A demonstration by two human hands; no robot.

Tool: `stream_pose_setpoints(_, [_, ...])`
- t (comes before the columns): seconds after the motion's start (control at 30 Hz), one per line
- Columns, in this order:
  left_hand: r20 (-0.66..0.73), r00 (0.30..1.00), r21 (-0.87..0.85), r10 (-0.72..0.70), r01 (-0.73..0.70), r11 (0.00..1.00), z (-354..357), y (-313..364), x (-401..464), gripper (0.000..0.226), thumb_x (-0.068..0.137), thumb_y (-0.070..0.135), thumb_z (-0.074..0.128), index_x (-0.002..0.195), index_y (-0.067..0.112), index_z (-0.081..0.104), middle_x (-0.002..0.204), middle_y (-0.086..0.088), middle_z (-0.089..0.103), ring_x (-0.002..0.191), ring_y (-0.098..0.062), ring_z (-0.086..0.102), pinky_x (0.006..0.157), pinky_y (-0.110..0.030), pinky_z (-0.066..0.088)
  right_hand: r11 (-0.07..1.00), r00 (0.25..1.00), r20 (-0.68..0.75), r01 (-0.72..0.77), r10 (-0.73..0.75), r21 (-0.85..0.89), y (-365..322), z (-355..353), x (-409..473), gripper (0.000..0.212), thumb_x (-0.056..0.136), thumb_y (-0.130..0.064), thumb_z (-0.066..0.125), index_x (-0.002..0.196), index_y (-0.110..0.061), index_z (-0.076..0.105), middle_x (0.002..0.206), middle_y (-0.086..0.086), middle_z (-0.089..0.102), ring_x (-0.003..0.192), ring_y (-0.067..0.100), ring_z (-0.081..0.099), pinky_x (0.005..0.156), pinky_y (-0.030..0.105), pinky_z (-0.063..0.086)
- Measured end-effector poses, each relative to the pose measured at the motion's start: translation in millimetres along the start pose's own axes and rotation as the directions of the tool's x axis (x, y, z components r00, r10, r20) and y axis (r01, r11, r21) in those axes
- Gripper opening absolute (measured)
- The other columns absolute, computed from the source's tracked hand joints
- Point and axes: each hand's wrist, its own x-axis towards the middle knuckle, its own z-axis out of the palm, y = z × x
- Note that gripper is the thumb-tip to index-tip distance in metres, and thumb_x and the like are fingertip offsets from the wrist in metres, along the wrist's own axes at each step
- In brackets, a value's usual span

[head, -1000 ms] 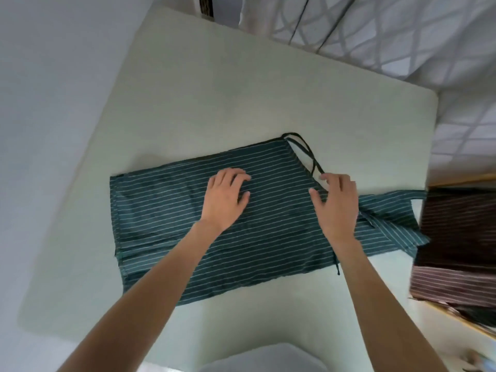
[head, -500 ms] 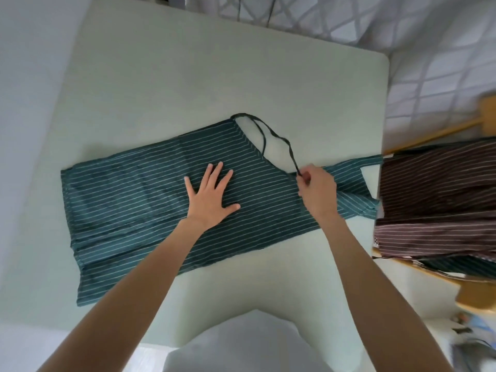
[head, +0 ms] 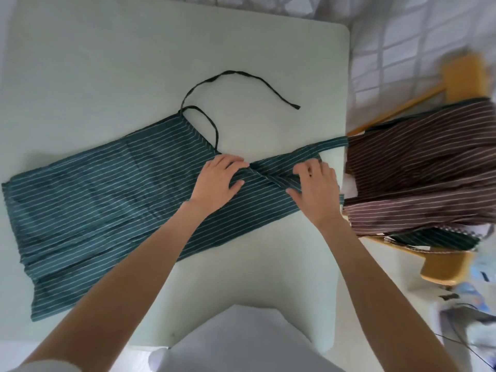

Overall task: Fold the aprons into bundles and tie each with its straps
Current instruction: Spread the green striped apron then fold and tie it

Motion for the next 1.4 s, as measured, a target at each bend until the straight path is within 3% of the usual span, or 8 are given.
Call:
stream_pose_setpoints(0.13, [0.080, 0.997, 0.071, 0.015, -0.021, 0.997, 8.3, 9.7, 27.7, 0.033, 0.087, 0.035, 0.060, 0.117, 0.022, 0.060, 0.113, -0.001, 0.062, 0.114, -0.022, 0.050, 0.100, -0.037, 0.034, 0.987, 0.991, 0.108, -0.062, 0.078, -0.151, 27.8, 11.4, -26.8, 0.039, 0.071, -0.029, 0.078, 0.099, -0.011, 0.058, 0.097, 0.013, 0.061, 0.087, 0.031, 0.056, 0.076, 0.041, 0.046])
stream_pose_setpoints(0.3, [0.083, 0.997, 0.100, -0.010, 0.001, 0.995, 12.5, 9.7, 35.2, 0.025, 0.090, 0.035, 0.057, 0.103, 0.016, 0.066, 0.106, -0.003, 0.065, 0.103, -0.023, 0.054, 0.094, -0.037, 0.036, 1.000, 0.999, -0.037, -0.002, 0.003, 0.018, 48.0, 0.4, -6.0, 0.004, 0.083, -0.014, 0.062, 0.084, -0.011, 0.064, 0.073, 0.004, 0.067, 0.072, 0.023, 0.063, 0.079, 0.035, 0.046])
stream_pose_setpoints(0.4, [0.051, 0.998, 0.082, -0.046, 0.042, 0.996, 10.7, 8.4, 36.3, 0.026, 0.090, 0.038, 0.056, 0.101, 0.016, 0.066, 0.098, -0.002, 0.067, 0.094, -0.022, 0.058, 0.091, -0.036, 0.038, 0.966, 0.991, 0.069, -0.129, 0.116, 0.226, 51.7, -12.6, 23.8, 0.016, 0.092, -0.020, 0.051, 0.091, -0.008, 0.060, 0.068, 0.005, 0.062, 0.061, 0.022, 0.059, 0.066, 0.034, 0.050])
stream_pose_setpoints(0.5, [0.019, 0.996, 0.119, -0.083, 0.080, 0.990, 9.7, 4.0, 35.2, 0.020, 0.089, 0.034, 0.058, 0.099, 0.017, 0.065, 0.095, -0.001, 0.067, 0.091, -0.022, 0.059, 0.093, -0.037, 0.035, 0.975, 0.980, 0.171, -0.131, 0.100, 0.180, 57.2, -14.3, 58.3, 0.019, 0.096, -0.026, 0.048, 0.099, -0.011, 0.058, 0.078, 0.004, 0.063, 0.066, 0.021, 0.058, 0.057, 0.030, 0.045])
stream_pose_setpoints(0.77, [-0.032, 0.986, 0.167, -0.166, 0.169, 0.971, 2.1, -10.8, 30.9, 0.028, 0.086, 0.043, 0.060, 0.092, 0.016, 0.065, 0.094, -0.002, 0.066, 0.094, -0.022, 0.058, 0.092, -0.038, 0.037, 0.987, 0.973, 0.230, -0.015, -0.021, 0.157, 84.2, 11.0, 85.7, 0.026, 0.089, -0.031, 0.061, 0.109, -0.015, 0.061, 0.114, 0.011, 0.054, 0.103, 0.029, 0.050, 0.082, 0.037, 0.043])
stream_pose_setpoints(1.0, [-0.013, 0.993, 0.170, -0.117, 0.118, 0.978, 0.8, -15.8, 34.4, 0.018, 0.086, 0.033, 0.064, 0.090, 0.015, 0.064, 0.092, -0.003, 0.066, 0.092, -0.024, 0.057, 0.090, -0.038, 0.036, 0.985, 0.923, 0.344, 0.152, -0.170, 0.080, 98.7, 5.5, 62.3, 0.026, 0.097, -0.037, 0.043, 0.098, -0.014, 0.056, 0.086, -0.004, 0.054, 0.082, 0.018, 0.051, 0.082, 0.032, 0.035])
stream_pose_setpoints(1.23, [-0.064, 0.998, 0.165, -0.002, 0.013, 0.986, 4.3, 5.3, 27.1, 0.037, 0.087, 0.028, 0.061, 0.120, 0.015, 0.053, 0.128, -0.010, 0.051, 0.119, -0.029, 0.045, 0.102, -0.046, 0.035, 0.972, 0.933, 0.320, 0.099, -0.165, 0.211, 114.1, 9.2, 58.1, 0.022, 0.089, -0.033, 0.059, 0.094, -0.012, 0.061, 0.096, 0.005, 0.056, 0.091, 0.027, 0.052, 0.081, 0.035, 0.039])
stream_pose_setpoints(1.4, [0.239, 0.968, 0.327, 0.077, -0.154, 0.932, 27.7, 25.2, -12.1, 0.072, 0.087, 0.067, 0.031, 0.143, 0.022, 0.032, 0.151, 0.002, 0.029, 0.141, -0.017, 0.018, 0.115, -0.052, 0.002, 0.997, 0.996, 0.092, 0.009, -0.016, 0.079, 110.2, 8.3, 57.4, 0.028, 0.083, -0.028, 0.068, 0.107, -0.016, 0.060, 0.113, 0.011, 0.055, 0.105, 0.032, 0.049, 0.090, 0.042, 0.037])
